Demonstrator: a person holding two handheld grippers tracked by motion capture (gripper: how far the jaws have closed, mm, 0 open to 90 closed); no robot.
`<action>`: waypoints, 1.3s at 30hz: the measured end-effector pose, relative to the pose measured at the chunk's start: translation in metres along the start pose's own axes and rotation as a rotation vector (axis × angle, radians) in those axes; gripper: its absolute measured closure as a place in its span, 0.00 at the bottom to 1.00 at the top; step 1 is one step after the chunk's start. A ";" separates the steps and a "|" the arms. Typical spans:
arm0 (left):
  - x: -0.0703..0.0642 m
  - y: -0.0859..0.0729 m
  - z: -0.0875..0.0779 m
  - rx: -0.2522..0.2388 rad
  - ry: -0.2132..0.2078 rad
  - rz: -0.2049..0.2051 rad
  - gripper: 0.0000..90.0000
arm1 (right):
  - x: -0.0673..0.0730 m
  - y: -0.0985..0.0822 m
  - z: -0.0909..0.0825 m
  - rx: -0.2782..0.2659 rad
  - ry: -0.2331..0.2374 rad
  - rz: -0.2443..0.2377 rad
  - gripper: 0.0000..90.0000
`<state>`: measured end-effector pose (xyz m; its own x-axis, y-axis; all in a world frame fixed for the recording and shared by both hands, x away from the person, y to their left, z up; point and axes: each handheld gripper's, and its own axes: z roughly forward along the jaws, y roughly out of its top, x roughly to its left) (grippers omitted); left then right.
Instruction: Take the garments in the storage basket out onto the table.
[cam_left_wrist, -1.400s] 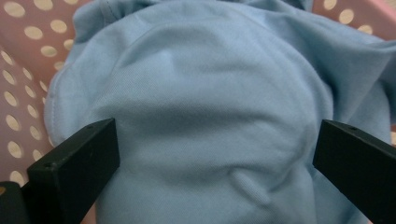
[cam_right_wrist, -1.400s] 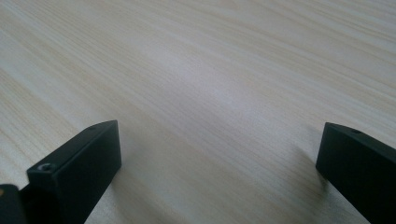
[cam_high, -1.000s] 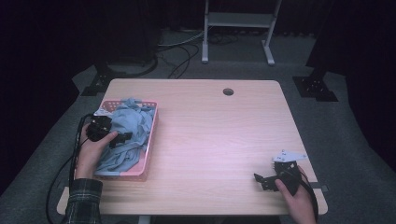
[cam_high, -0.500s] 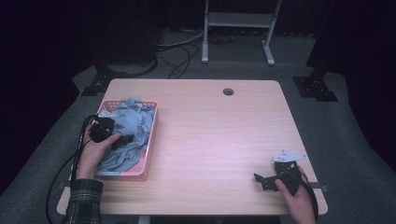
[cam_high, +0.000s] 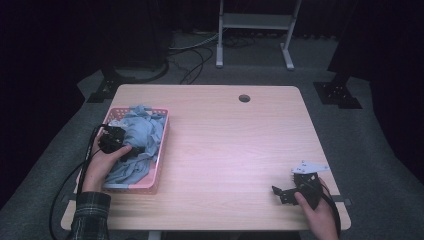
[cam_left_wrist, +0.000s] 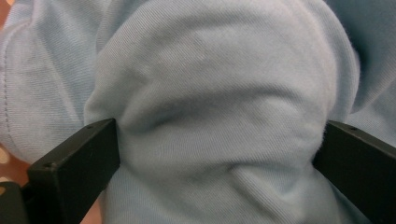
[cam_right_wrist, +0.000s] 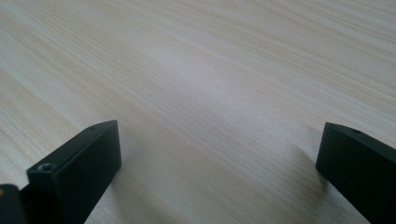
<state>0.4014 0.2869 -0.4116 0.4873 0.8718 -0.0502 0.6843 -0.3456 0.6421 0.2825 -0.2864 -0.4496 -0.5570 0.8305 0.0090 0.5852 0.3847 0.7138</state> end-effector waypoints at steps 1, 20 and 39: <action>0.000 0.000 0.001 0.007 -0.003 0.003 0.00 | 0.000 0.000 0.000 0.000 0.000 0.000 0.00; -0.007 -0.002 0.011 0.068 0.003 0.038 0.00 | 0.000 0.000 0.000 -0.001 0.001 -0.001 0.00; -0.012 -0.002 0.003 0.044 -0.004 0.070 0.33 | 0.000 0.000 0.000 -0.001 0.001 -0.001 0.00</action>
<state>0.3957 0.2760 -0.4145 0.5365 0.8438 -0.0094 0.6718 -0.4203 0.6099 0.2827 -0.2866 -0.4496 -0.5580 0.8298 0.0089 0.5842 0.3852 0.7144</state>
